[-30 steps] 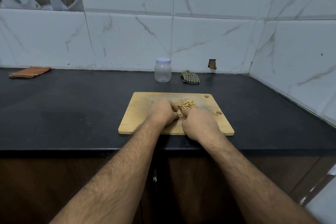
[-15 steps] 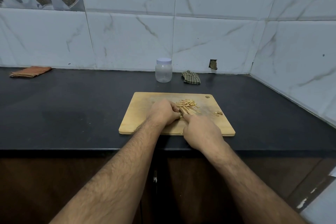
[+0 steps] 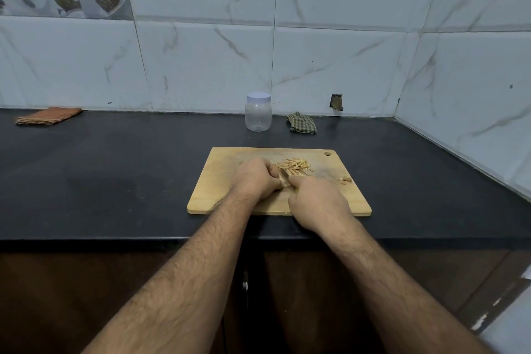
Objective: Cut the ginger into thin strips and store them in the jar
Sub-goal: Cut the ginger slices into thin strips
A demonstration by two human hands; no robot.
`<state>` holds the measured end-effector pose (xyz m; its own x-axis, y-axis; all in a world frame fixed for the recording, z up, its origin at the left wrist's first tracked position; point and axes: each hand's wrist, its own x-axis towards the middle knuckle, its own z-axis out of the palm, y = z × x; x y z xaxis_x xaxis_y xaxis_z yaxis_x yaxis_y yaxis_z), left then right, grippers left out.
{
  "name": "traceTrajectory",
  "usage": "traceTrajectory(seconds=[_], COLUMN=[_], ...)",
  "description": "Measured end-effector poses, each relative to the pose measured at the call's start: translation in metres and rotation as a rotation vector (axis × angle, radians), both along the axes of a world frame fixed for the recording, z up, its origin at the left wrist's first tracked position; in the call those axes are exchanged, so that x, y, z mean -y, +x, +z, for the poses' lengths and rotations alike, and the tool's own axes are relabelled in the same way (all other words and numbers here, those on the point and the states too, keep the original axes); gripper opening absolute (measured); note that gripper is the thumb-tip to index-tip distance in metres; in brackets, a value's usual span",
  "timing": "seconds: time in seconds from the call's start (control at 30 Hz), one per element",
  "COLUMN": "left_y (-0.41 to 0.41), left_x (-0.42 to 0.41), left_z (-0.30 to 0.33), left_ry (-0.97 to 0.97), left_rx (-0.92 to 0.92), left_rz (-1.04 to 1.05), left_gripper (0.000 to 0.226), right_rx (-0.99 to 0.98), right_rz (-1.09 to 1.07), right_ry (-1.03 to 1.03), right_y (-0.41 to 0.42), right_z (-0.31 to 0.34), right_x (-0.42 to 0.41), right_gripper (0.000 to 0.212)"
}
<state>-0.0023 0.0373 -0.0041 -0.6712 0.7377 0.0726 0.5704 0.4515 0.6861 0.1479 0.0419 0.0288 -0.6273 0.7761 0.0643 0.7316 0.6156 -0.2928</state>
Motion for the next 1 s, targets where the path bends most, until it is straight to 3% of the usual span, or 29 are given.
traceTrajectory(seconds=[0.6, 1.0], left_y=[-0.0022, -0.004], left_x=[-0.0019, -0.0036], left_z=[-0.0008, -0.0037], left_ry=[-0.026, -0.002], left_rx=[0.004, 0.016], left_rz=[-0.037, -0.004], left_gripper=[0.011, 0.017], right_rx=[0.096, 0.026], right_rz=[0.044, 0.02], right_ry=[0.043, 0.017], right_y=[-0.0102, -0.0032], right_z=[0.0004, -0.0002], right_x=[-0.0039, -0.007], right_gripper=[0.049, 0.056])
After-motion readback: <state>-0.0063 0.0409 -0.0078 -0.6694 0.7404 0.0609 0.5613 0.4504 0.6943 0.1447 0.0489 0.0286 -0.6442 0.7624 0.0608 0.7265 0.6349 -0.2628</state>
